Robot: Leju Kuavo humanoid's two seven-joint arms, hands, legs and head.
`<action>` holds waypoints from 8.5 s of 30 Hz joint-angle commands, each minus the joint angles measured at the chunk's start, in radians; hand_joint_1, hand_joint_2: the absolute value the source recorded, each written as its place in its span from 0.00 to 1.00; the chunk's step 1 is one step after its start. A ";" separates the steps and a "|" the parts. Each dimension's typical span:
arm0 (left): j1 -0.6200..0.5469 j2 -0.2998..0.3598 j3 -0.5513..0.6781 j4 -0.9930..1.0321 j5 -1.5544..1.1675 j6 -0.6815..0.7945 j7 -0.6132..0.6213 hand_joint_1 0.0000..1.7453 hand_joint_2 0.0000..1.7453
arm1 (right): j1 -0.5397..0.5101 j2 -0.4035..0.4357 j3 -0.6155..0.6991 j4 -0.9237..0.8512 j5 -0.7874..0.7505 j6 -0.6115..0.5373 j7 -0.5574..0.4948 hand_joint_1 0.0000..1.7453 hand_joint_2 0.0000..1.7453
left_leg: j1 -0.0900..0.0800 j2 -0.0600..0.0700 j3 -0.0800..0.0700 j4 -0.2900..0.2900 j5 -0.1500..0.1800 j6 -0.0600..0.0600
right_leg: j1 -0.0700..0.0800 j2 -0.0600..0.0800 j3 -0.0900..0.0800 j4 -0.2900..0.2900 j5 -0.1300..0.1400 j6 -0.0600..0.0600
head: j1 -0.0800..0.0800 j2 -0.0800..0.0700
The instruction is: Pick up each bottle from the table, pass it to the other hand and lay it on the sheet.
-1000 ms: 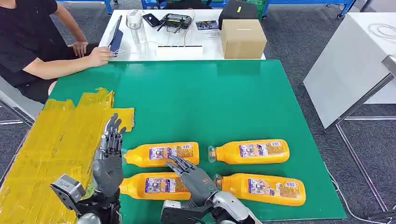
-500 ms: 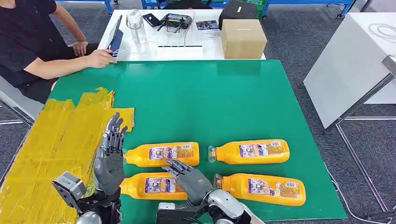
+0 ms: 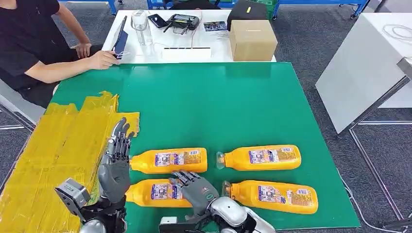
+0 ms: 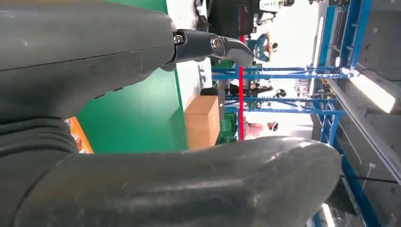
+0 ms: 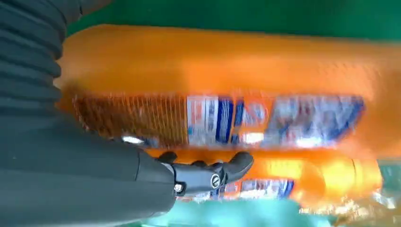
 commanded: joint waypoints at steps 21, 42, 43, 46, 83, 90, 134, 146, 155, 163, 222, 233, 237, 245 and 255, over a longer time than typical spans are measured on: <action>-0.065 -0.033 0.015 0.081 0.132 0.010 -0.010 0.00 0.00 | -0.160 0.032 0.280 0.515 -0.116 0.129 -0.064 0.00 1.00 | 0.004 0.011 0.027 -0.004 -0.003 -0.006 | 0.004 0.012 0.010 -0.004 0.001 -0.005 | 0.000 0.000; -0.039 -0.098 0.079 -0.011 0.202 0.301 -0.033 0.00 0.00 | -0.169 0.037 0.299 0.529 -0.160 0.124 -0.040 1.00 1.00 | 0.006 0.013 0.041 -0.002 -0.011 -0.009 | 0.005 0.014 0.022 -0.002 -0.005 -0.011 | -0.001 0.000; -0.038 -0.097 0.086 -0.024 0.193 0.348 -0.046 0.00 0.00 | -0.167 0.048 0.301 0.514 -0.162 0.121 -0.026 1.00 1.00 | 0.006 0.014 0.041 -0.001 -0.014 -0.010 | 0.006 0.014 0.023 -0.001 -0.007 -0.012 | 0.000 0.000; -0.039 -0.084 0.094 -0.045 0.193 0.389 -0.045 0.00 0.00 | -0.175 0.099 0.311 0.505 -0.165 0.154 0.026 1.00 1.00 | 0.006 0.015 0.043 0.001 -0.017 -0.010 | 0.006 0.017 0.025 0.002 -0.011 -0.011 | 0.000 0.000; 0.054 -0.060 0.175 -0.036 0.290 0.517 -0.115 0.00 0.00 | 0.257 -0.058 -0.229 -0.228 -0.665 -0.235 -0.161 1.00 1.00 | 0.002 0.004 0.032 0.000 -0.021 -0.008 | 0.003 0.006 0.029 0.000 -0.016 -0.009 | 0.000 0.000; 0.054 -0.057 0.167 -0.035 0.300 0.501 -0.105 0.00 0.00 | 0.263 -0.057 -0.235 -0.235 -0.665 -0.241 -0.173 1.00 1.00 | 0.002 0.006 0.029 -0.001 -0.021 -0.008 | 0.003 0.007 0.026 0.000 -0.016 -0.009 | 0.000 0.000; 0.055 0.127 -0.065 0.027 0.434 -0.239 0.159 0.00 1.00 | 0.111 0.006 -0.216 -0.242 -0.695 -0.182 -0.279 1.00 1.00 | 0.003 0.009 0.026 -0.001 -0.020 -0.008 | 0.003 0.010 0.022 0.000 -0.015 -0.009 | 0.000 0.000; 0.043 0.111 -0.043 0.037 0.435 -0.229 0.178 0.00 1.00 | 0.013 0.060 -0.072 -0.150 -0.657 -0.124 -0.260 1.00 1.00 | 0.002 0.008 0.026 -0.002 -0.019 -0.007 | 0.003 0.008 0.022 0.000 -0.015 -0.009 | 0.000 0.000; 0.034 0.102 -0.034 0.043 0.431 -0.213 0.184 0.00 1.00 | -0.029 0.083 0.013 -0.086 -0.646 -0.082 -0.248 1.00 1.00 | 0.003 0.007 0.025 -0.001 -0.019 -0.007 | 0.003 0.008 0.022 0.000 -0.015 -0.009 | 0.000 0.000; 0.038 0.093 -0.024 0.026 0.460 -0.199 0.199 0.00 1.00 | 0.024 0.138 -0.018 -0.051 -0.610 -0.070 -0.253 1.00 1.00 | 0.003 0.006 0.025 -0.002 -0.019 -0.007 | 0.004 0.006 0.022 -0.001 -0.016 -0.009 | 0.000 0.000; 0.054 0.089 0.008 0.019 0.521 -0.210 0.189 1.00 1.00 | 0.082 0.109 -0.083 -0.053 -0.572 -0.074 -0.254 1.00 1.00 | 0.002 0.004 0.025 -0.002 -0.019 -0.006 | 0.003 0.004 0.023 -0.001 -0.016 -0.009 | 0.000 0.000; 0.119 0.113 0.048 -0.070 0.413 -0.152 0.142 1.00 1.00 | 0.139 0.014 -0.195 -0.235 -0.583 -0.226 -0.301 0.00 0.00 | 0.002 0.006 0.024 -0.001 -0.020 -0.006 | 0.002 0.006 0.021 0.001 -0.016 -0.009 | 0.000 0.000; 0.124 0.120 0.056 -0.080 0.330 -0.103 0.126 1.00 1.00 | 0.158 0.023 -0.219 -0.246 -0.559 -0.273 -0.323 0.00 0.00 | 0.002 0.006 0.023 0.000 -0.020 -0.007 | 0.003 0.006 0.021 0.000 -0.016 -0.009 | 0.000 0.000; 0.192 0.192 0.373 -0.259 -0.264 0.069 0.167 1.00 1.00 | 0.317 0.009 -0.414 -0.480 -0.483 -0.370 -0.415 0.00 0.00 | 0.003 0.006 0.022 0.000 -0.020 -0.007 | 0.003 0.006 0.019 0.002 -0.017 -0.009 | 0.000 0.000; -0.062 0.287 0.318 -0.075 -1.260 0.360 0.369 1.00 1.00 | 0.330 -0.001 -0.440 -0.521 -0.405 -0.381 -0.385 0.00 0.00 | 0.003 -0.001 0.023 -0.001 -0.017 -0.007 | 0.003 -0.001 0.020 0.000 -0.016 -0.009 | 0.000 0.000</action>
